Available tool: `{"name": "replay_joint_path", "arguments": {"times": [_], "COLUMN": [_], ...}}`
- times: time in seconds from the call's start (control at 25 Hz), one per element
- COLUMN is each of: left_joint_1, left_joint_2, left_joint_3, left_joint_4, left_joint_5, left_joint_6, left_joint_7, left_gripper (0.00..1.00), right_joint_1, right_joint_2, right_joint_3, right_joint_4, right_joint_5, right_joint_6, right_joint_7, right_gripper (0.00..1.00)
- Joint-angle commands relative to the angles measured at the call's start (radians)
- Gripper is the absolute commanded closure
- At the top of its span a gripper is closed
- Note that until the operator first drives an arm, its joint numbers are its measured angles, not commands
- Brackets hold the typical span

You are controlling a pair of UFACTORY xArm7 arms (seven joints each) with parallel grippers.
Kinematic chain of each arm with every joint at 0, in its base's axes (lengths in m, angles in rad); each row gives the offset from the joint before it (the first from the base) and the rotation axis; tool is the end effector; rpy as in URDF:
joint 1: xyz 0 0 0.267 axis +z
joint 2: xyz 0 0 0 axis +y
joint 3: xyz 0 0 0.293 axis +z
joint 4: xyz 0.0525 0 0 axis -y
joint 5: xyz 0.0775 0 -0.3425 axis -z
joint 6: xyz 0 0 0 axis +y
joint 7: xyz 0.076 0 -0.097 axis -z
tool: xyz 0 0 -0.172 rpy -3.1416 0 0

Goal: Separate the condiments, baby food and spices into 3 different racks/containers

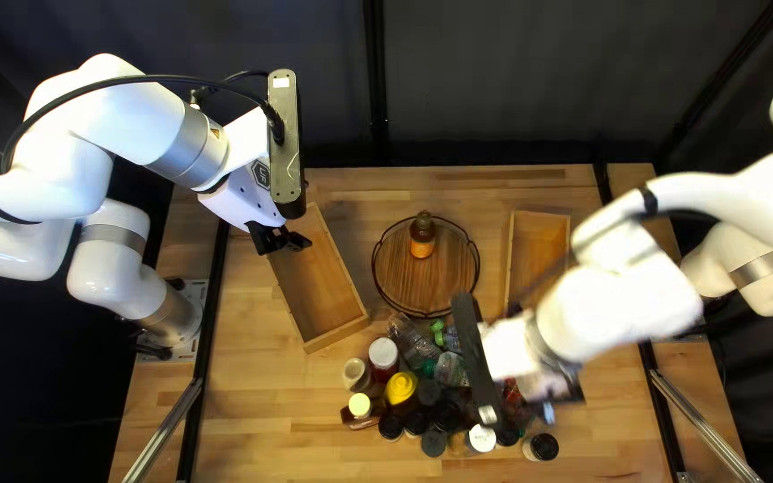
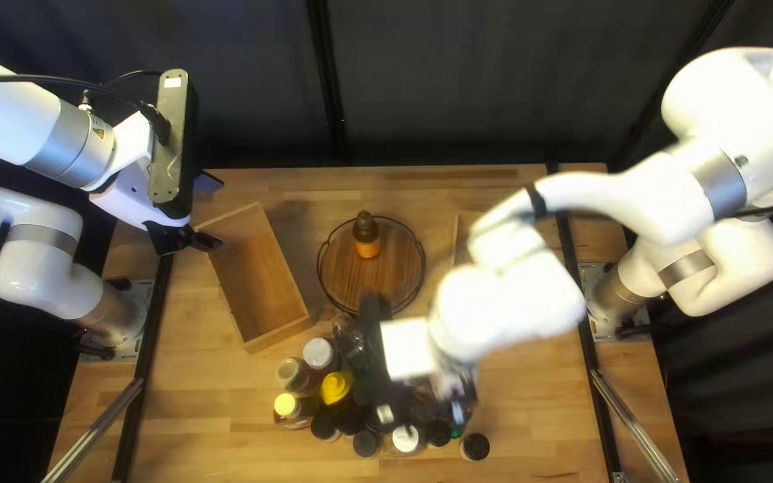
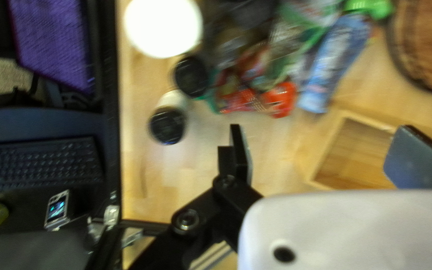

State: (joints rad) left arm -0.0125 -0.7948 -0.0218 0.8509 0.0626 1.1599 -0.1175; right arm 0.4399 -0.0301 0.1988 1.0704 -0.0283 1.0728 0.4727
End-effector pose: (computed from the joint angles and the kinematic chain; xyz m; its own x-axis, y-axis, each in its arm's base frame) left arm 0.3564 0.0014 0.4108 0.8798 0.0605 0.4715 0.0807 -0.9965 -0.0228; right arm 0.3790 0.2739 0.2084 0.9832 0.1784 0.0381 0.1779 -0.9839 0.0155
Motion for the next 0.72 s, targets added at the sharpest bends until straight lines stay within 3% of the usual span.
{"name": "replay_joint_path", "arguments": {"times": [0.04,0.44,0.72], "left_joint_1": [0.000,0.000,0.000], "left_joint_2": [0.000,0.000,0.000], "left_joint_3": [0.000,0.000,0.000], "left_joint_4": [0.000,0.000,0.000], "left_joint_5": [0.000,0.000,0.000], "left_joint_6": [0.000,0.000,0.000], "left_joint_7": [0.000,0.000,0.000], "left_gripper": [0.00,0.00,0.00], "right_joint_1": [0.053,0.068,0.073], "right_joint_2": [0.031,0.078,0.123], "right_joint_3": [0.052,0.062,0.063], "right_joint_4": [-0.031,-0.140,-0.157], "right_joint_5": [-0.079,-0.140,-0.146], "right_joint_6": [-0.037,-0.207,-0.259], "right_joint_7": [0.128,0.228,0.272], "right_gripper": [0.00,0.00,0.00]}}
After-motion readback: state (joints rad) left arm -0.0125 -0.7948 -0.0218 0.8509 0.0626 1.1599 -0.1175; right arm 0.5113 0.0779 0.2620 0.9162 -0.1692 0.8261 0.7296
